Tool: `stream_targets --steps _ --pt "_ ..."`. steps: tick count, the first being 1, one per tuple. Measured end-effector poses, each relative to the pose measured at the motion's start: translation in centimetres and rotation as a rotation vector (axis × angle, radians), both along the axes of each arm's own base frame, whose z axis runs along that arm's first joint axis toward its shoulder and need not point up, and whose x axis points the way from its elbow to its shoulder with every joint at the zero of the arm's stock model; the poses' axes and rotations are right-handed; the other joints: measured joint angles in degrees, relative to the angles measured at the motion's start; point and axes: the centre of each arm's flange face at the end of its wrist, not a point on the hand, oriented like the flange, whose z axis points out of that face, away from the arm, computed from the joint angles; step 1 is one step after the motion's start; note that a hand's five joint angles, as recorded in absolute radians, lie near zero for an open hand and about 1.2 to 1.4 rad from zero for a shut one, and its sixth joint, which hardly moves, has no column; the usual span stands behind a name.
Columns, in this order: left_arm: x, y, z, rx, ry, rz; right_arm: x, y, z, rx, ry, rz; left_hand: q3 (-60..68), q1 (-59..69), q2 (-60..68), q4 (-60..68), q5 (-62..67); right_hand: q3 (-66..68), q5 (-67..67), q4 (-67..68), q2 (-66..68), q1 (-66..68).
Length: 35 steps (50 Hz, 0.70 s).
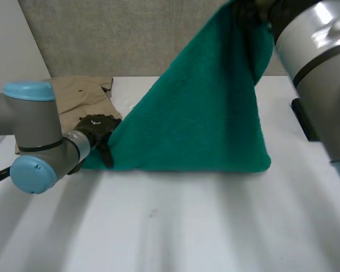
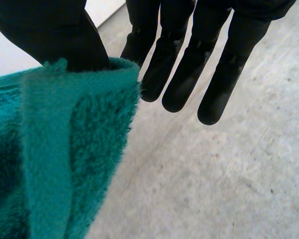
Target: Fold the laundry.
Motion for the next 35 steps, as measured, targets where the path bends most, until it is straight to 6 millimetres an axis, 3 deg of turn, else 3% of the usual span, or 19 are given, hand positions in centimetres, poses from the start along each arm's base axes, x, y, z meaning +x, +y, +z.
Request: stream_targets --steps 1,3,5,6,8,12,17,24,28,32,35 --pt "-0.1 0.1 -0.1 0.010 -0.004 -0.001 0.0 0.2 0.5 -0.003 -0.009 0.005 0.0 0.0 0.0 0.0 0.0 0.0 0.0 0.0 0.0 0.0" --pt "-0.2 0.5 -0.4 0.033 -0.018 -0.002 -0.2 0.7 1.5 -0.011 -0.025 0.012 12.6 14.2 13.0 13.3 12.4 0.0 0.0 0.0 0.0 0.0" --pt "-0.3 0.6 -0.6 0.045 -0.029 0.001 -0.3 1.0 2.1 -0.017 -0.032 0.011 30.3 36.2 31.0 31.2 29.7 0.0 0.0 0.0 0.0 0.0" --pt "-0.2 0.7 -0.6 0.048 -0.033 0.004 -0.3 1.1 2.2 -0.019 -0.033 0.010 30.3 36.2 31.0 31.2 29.7 0.0 0.0 0.0 0.0 0.0" --pt "-0.1 0.7 -0.7 0.052 -0.046 0.019 -0.4 1.1 2.4 -0.024 -0.033 -0.001 50.4 55.7 51.4 51.5 49.6 0.0 0.0 0.0 0.0 0.0" --pt "0.8 0.1 0.1 0.027 -0.070 0.076 -0.9 0.4 2.1 -0.024 -0.013 -0.046 55.7 56.3 56.7 56.9 53.5 0.0 0.0 0.0 0.0 0.0" --pt "2.2 -0.4 3.2 -0.047 -0.081 0.115 -2.0 -1.6 0.6 -0.010 0.051 -0.133 55.7 56.3 56.7 56.9 53.5 0.0 0.0 0.0 0.0 0.0" --pt "4.4 1.1 12.2 -0.264 -0.072 0.070 -4.5 -5.7 -3.8 0.060 0.255 -0.287 55.7 56.3 56.7 56.9 53.5 0.0 0.0 0.0 0.0 0.0" --pt "5.5 2.2 16.0 -0.363 -0.068 0.069 -5.3 -7.2 -6.6 0.119 0.371 -0.330 55.8 56.3 56.7 56.9 53.5 0.0 0.0 0.0 0.0 0.0" --pt "5.9 2.1 17.1 -0.397 -0.084 0.070 -5.4 -8.3 -9.8 0.192 0.483 -0.339 55.8 56.3 56.7 56.9 53.5 0.0 0.0 0.0 0.0 0.0" --pt "5.4 0.5 15.7 -0.377 -0.126 0.061 -4.9 -9.2 -12.3 0.243 0.542 -0.329 55.8 56.3 56.8 56.9 53.5 0.0 0.0 0.0 0.0 0.0"
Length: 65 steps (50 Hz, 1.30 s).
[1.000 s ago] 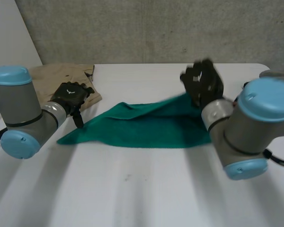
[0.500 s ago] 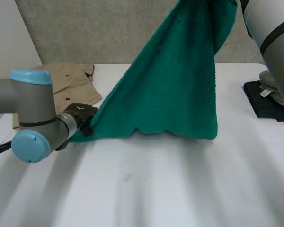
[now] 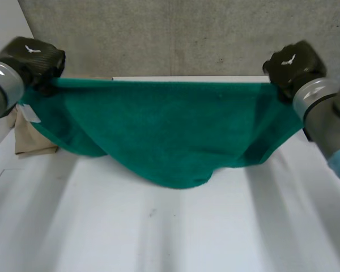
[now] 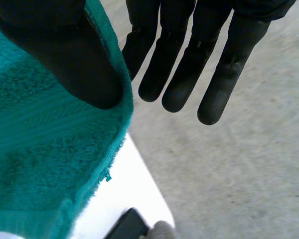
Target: Fold the laundry.
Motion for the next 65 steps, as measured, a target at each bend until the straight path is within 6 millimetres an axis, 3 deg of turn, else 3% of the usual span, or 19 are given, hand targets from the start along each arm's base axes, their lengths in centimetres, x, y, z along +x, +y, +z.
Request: stream_targets --steps 3,5,8,12,13,14,16,21,25,31,37,39,45,49,52,56,59,60,65 --pt "-0.7 -1.9 -1.7 0.018 -0.043 -0.001 0.6 -1.0 -1.5 0.020 0.009 0.003 0.0 0.0 0.1 0.0 0.0 0.0 0.0 0.0 0.0 0.0" --pt "-1.8 -4.6 -3.4 0.007 -0.087 0.002 1.8 -2.8 -2.5 -0.001 -0.017 0.004 0.0 0.0 0.1 0.0 0.0 0.3 0.0 0.0 0.0 0.0" --pt "-2.8 -6.9 -3.5 -0.056 -0.097 0.015 3.1 -5.2 -2.6 -0.081 -0.074 -0.001 0.0 0.0 0.1 0.0 0.0 0.2 0.0 0.0 0.0 0.0" --pt "-3.7 -9.1 -0.3 -0.226 -0.041 0.043 4.1 -8.5 -0.4 -0.267 -0.183 -0.029 0.0 0.0 0.1 0.1 0.0 0.3 0.0 0.1 0.0 0.0" --pt "-3.7 -9.1 -0.3 -0.226 -0.041 0.043 4.1 -8.5 -0.4 -0.267 -0.183 -0.029 0.0 0.0 0.1 0.1 0.0 0.3 0.0 0.1 0.0 0.0" --pt "-3.8 -9.4 2.1 -0.323 0.009 0.060 4.1 -9.7 1.4 -0.370 -0.247 -0.050 0.0 0.0 0.1 0.1 0.0 0.3 0.0 0.1 0.0 0.0" --pt "-3.7 -9.4 5.1 -0.434 0.080 0.081 3.8 -10.7 3.6 -0.483 -0.329 -0.072 0.0 0.0 0.1 0.2 0.0 0.3 0.0 0.1 0.0 0.0" --pt "-3.0 -8.4 10.1 -0.611 0.238 0.114 2.4 -10.9 7.8 -0.675 -0.520 -0.073 0.0 0.0 0.1 0.2 0.0 0.3 0.0 0.1 0.0 0.0" --pt "-2.7 -7.9 10.6 -0.629 0.282 0.110 1.7 -10.0 9.1 -0.721 -0.596 -0.046 0.0 0.0 0.1 0.2 0.0 0.3 0.0 0.1 0.0 0.0" --pt "-2.8 -7.4 7.3 -0.505 0.254 0.078 1.9 -7.9 6.8 -0.597 -0.572 -0.012 0.2 0.0 0.2 0.2 0.0 0.3 0.9 0.1 0.0 0.0" --pt "-2.4 -6.5 0.5 -0.282 0.182 0.073 1.7 -5.5 0.3 -0.326 -0.473 0.008 0.2 0.0 0.2 0.2 0.0 0.3 1.0 0.1 0.0 0.0" --pt "-2.2 -5.9 -3.3 -0.170 0.137 0.078 1.1 -4.7 -3.0 -0.204 -0.425 0.002 0.2 0.0 0.2 0.2 0.0 0.3 1.0 0.1 0.0 0.0" --pt "-1.5 -4.9 -10.0 -0.003 0.035 0.072 -0.3 -3.2 -8.7 -0.012 -0.333 -0.027 0.1 -0.2 0.1 0.1 -0.1 0.3 1.0 0.1 0.0 0.0" --pt "-1.0 -4.5 -13.7 0.068 -0.042 0.052 -1.4 -2.2 -12.1 0.091 -0.257 -0.043 -11.6 -12.9 -12.6 -12.1 -10.1 0.3 1.0 0.1 0.0 0.0" --pt "-0.6 -4.2 -15.2 0.096 -0.081 0.036 -1.9 -1.7 -13.3 0.124 -0.220 -0.042 -19.0 -19.9 -19.8 -19.6 -17.6 0.3 1.0 0.1 0.0 0.0" --pt "-0.1 -3.8 -16.4 0.126 -0.116 0.016 -2.2 -1.2 -14.2 0.148 -0.178 -0.034 -20.2 -20.2 -20.9 -20.9 -19.1 0.3 1.0 0.1 0.0 0.0" --pt "0.1 -3.6 -16.6 0.136 -0.122 0.003 -2.3 -1.0 -14.3 0.151 -0.165 -0.030 -13.8 -12.5 -14.3 -14.3 -12.7 0.3 1.0 0.1 0.0 0.0" --pt "0.3 -3.5 -16.6 0.143 -0.122 -0.006 -2.3 -0.8 -14.3 0.152 -0.159 -0.029 -1.7 -0.2 -1.8 -2.0 -0.8 0.3 1.0 0.1 0.0 0.0" --pt "0.7 -3.1 -16.7 0.163 -0.117 -0.030 -2.4 -0.5 -13.9 0.150 -0.146 -0.029 0.1 -0.2 0.2 0.2 0.4 0.3 1.0 0.1 0.0 0.0"
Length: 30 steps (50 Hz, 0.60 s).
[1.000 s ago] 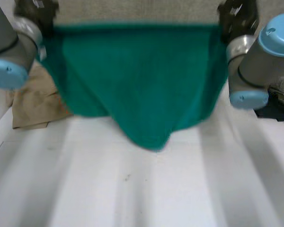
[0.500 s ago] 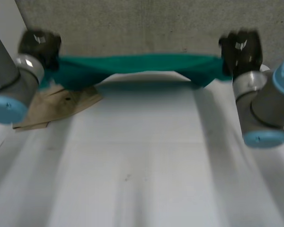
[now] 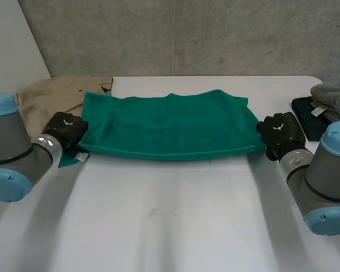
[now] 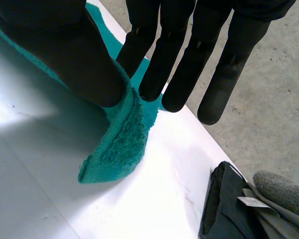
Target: Fold the laundry.
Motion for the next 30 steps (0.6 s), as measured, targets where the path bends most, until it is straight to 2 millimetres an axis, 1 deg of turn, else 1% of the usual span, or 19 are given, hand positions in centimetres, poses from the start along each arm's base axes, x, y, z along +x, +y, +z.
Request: stream_targets --steps 7,10,12,13,14,16,17,18,19,20,22,24,26,30 --pt "0.8 1.4 0.6 0.059 -0.033 -0.014 -0.7 0.5 0.9 0.018 0.069 -0.006 0.0 0.0 0.0 0.0 0.0 0.0 0.0 0.0 0.0 0.0" --pt "1.3 3.1 1.2 0.112 -0.086 -0.027 -1.8 1.5 1.4 0.069 0.182 0.000 0.0 0.0 0.0 0.0 0.0 0.0 0.0 0.0 0.0 0.0" --pt "1.6 4.8 1.7 0.162 -0.139 -0.046 -2.9 2.8 1.5 0.143 0.299 0.014 0.0 0.0 0.0 0.0 0.0 0.0 0.0 0.0 0.0 0.0" --pt "1.7 5.2 1.8 0.176 -0.153 -0.052 -3.2 3.2 1.5 0.165 0.329 0.019 0.0 0.0 0.0 0.0 0.0 0.0 0.0 0.0 0.0 0.0" --pt "1.9 6.5 2.0 0.218 -0.198 -0.073 -4.0 4.3 1.5 0.230 0.412 0.037 0.0 0.0 0.0 0.0 0.0 0.0 0.0 0.0 0.0 0.0" --pt "2.2 8.5 2.4 0.279 -0.268 -0.111 -5.2 5.9 1.6 0.323 0.524 0.072 0.0 0.0 0.0 0.0 0.0 0.0 0.1 0.0 0.0 0.0" --pt "2.3 9.0 2.4 0.295 -0.286 -0.122 -5.4 6.3 1.6 0.344 0.550 0.083 0.0 0.0 0.0 0.0 0.0 0.0 0.1 0.0 0.0 0.0" --pt "2.5 10.2 2.6 0.330 -0.332 -0.152 -5.9 7.0 1.9 0.379 0.596 0.106 0.0 0.0 0.0 0.0 0.0 0.0 0.2 0.0 0.0 0.0" --pt "2.5 10.9 2.8 0.351 -0.366 -0.176 -6.2 7.4 2.1 0.396 0.624 0.123 0.0 0.0 0.0 0.0 0.0 0.0 0.3 0.0 0.0 0.0" --pt "2.6 11.3 2.8 0.359 -0.385 -0.191 -6.3 7.6 2.3 0.397 0.635 0.132 0.0 0.0 0.0 0.0 0.0 0.0 0.3 0.0 0.0 0.0" --pt "2.5 11.7 3.0 0.361 -0.419 -0.216 -6.3 7.5 2.6 0.383 0.635 0.135 0.0 0.0 0.0 0.0 0.0 0.0 0.5 0.0 0.0 0.0" --pt "2.2 11.6 3.2 0.343 -0.440 -0.232 -6.2 7.1 2.7 0.360 0.623 0.132 0.0 0.0 0.0 0.0 0.0 0.0 0.6 0.0 0.0 0.0" --pt "1.8 10.8 3.4 0.304 -0.449 -0.234 -5.9 6.3 2.7 0.328 0.599 0.122 0.0 0.0 0.0 0.0 0.0 0.0 0.6 0.0 0.0 0.0" --pt "0.8 8.3 3.7 0.212 -0.438 -0.209 -5.0 4.5 2.3 0.276 0.544 0.103 0.0 0.0 0.0 0.0 0.0 0.0 0.8 0.0 0.0 0.0"
